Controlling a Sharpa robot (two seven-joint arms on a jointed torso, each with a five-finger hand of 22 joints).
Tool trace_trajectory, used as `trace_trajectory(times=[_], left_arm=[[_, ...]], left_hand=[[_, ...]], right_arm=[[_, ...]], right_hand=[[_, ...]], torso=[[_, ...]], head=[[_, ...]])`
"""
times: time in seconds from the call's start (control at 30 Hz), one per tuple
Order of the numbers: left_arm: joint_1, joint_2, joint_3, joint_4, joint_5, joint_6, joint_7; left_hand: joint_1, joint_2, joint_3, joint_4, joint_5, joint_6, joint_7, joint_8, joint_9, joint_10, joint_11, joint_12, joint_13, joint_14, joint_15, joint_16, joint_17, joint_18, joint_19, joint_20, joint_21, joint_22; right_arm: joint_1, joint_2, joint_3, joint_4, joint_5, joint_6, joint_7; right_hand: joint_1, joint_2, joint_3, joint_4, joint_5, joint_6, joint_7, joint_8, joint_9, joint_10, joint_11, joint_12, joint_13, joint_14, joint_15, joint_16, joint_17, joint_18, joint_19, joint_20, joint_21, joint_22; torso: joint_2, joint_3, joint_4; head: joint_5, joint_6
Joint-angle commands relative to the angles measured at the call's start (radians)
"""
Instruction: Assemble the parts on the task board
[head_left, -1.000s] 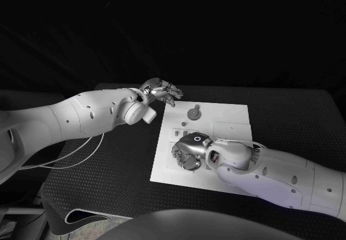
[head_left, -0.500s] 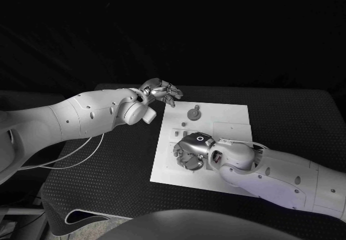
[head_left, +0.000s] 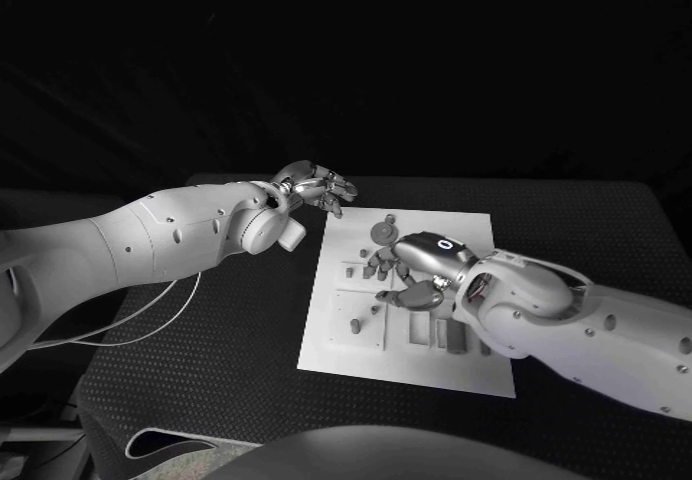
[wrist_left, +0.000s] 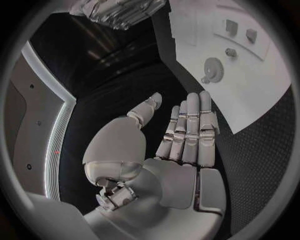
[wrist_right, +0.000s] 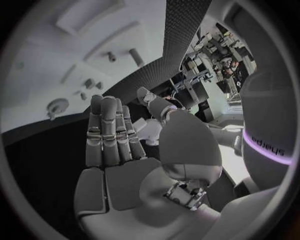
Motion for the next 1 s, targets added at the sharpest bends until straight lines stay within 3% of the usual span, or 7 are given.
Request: trace_trajectory(times=[0.03,0.07,0.13,0.23,0.33,0.53,1.0], left_arm=[[0.001,0.001,0.000,-0.006,0.006,0.009,0.009],[0.001,0.007,0.000,-0.013,0.006,0.010,0.011],[0.001,0.009,0.000,-0.015,0.006,0.010,0.013],[0.001,0.009,0.000,-0.017,0.006,0.009,0.014],[0.001,0.011,0.000,-0.020,0.006,0.009,0.014],[0.001,0.012,0.000,-0.021,0.008,0.010,0.013],[0.001,0.010,0.000,-0.018,0.008,0.011,0.013]], left_hand=[[-0.006,-0.004,-0.002,0.004,-0.002,-0.006,0.001,0.004,0.001,-0.004,0.002,0.004,-0.001,0.004,0.000,-0.003,0.001,0.022,0.007,-0.001,-0.005,-0.001],[-0.006,-0.004,-0.002,0.004,-0.002,-0.006,0.001,0.004,0.001,-0.004,0.002,0.004,-0.001,0.004,0.000,-0.003,0.001,0.022,0.007,-0.001,-0.005,-0.001],[-0.006,-0.004,-0.002,0.004,-0.002,-0.006,0.001,0.004,0.001,-0.004,0.002,0.004,-0.001,0.004,0.000,-0.003,0.002,0.022,0.007,-0.001,-0.005,-0.001],[-0.007,-0.004,-0.002,0.005,-0.002,-0.006,0.001,0.004,0.001,-0.004,0.002,0.004,-0.001,0.004,0.000,-0.004,0.002,0.022,0.007,-0.001,-0.005,-0.001],[-0.007,-0.004,-0.002,0.005,-0.002,-0.005,0.001,0.004,0.001,-0.004,0.002,0.005,-0.001,0.004,0.000,-0.004,0.002,0.022,0.007,-0.001,-0.005,-0.001],[-0.008,-0.004,-0.002,0.005,-0.002,-0.005,0.001,0.005,0.002,-0.004,0.002,0.005,-0.001,0.003,0.000,-0.004,0.002,0.022,0.007,0.000,-0.005,-0.001],[-0.008,-0.004,-0.002,0.005,-0.002,-0.004,0.000,0.005,0.002,-0.003,0.002,0.005,-0.001,0.003,0.000,-0.005,0.003,0.022,0.007,-0.001,-0.005,-0.001]], right_arm=[[0.042,-0.026,0.005,-0.011,0.252,0.047,-0.035],[0.067,-0.040,0.005,-0.027,0.282,0.096,-0.074],[0.084,-0.063,0.005,-0.042,0.326,0.137,-0.106],[0.098,-0.097,0.005,-0.049,0.364,0.188,-0.161],[0.102,-0.119,0.004,-0.047,0.398,0.231,-0.199],[0.102,-0.159,0.000,-0.028,0.436,0.350,-0.312],[0.096,-0.224,-0.060,0.054,0.460,0.477,-0.446]], right_hand=[[-0.056,0.028,-0.035,0.034,-0.005,0.054,-0.038,0.043,0.040,0.064,-0.034,0.091,0.101,0.015,-0.046,0.032,0.012,-0.003,0.028,-0.016,0.021,0.024],[-0.059,0.030,-0.049,0.031,-0.003,0.054,-0.062,0.056,0.067,0.082,-0.059,0.223,0.237,0.027,-0.056,0.073,0.033,-0.003,0.050,-0.029,0.041,0.025],[-0.092,0.032,-0.060,0.054,-0.005,0.047,-0.049,0.065,0.104,-0.019,-0.068,0.465,0.488,0.020,-0.082,0.162,0.087,-0.005,0.060,-0.043,0.070,0.025],[-0.118,0.061,-0.038,0.087,0.001,0.050,-0.075,0.078,0.165,-0.168,-0.082,0.781,0.783,0.001,-0.066,0.322,0.186,-0.003,0.082,-0.064,0.145,0.023],[-0.131,0.038,-0.038,0.097,-0.004,0.049,-0.069,0.078,0.182,-0.149,-0.080,0.839,0.814,0.010,-0.079,0.358,0.200,-0.003,0.086,-0.069,0.177,0.028],[-0.212,0.053,-0.037,0.164,-0.005,0.082,-0.082,0.088,0.223,-0.135,-0.093,0.930,0.860,0.028,-0.093,0.440,0.232,-0.003,0.104,-0.091,0.248,0.027],[-0.340,0.043,-0.029,0.230,-0.005,0.120,-0.101,0.079,0.260,-0.115,-0.111,0.972,0.871,0.071,-0.111,0.492,0.299,-0.003,0.107,-0.116,0.300,0.024]], torso=[[-0.003,0.0014,-0.0058],[-0.003,0.0015,-0.0068],[-0.005,0.0000,-0.0075],[-0.008,-0.0024,-0.0128],[-0.011,-0.0009,-0.0162],[-0.014,0.0014,-0.0208],[-0.011,-0.0027,-0.0172]], head=[[-0.009,0.015],[-0.010,0.018],[-0.019,0.025],[-0.027,0.033],[-0.028,0.035],[-0.036,0.040],[-0.055,0.039]])
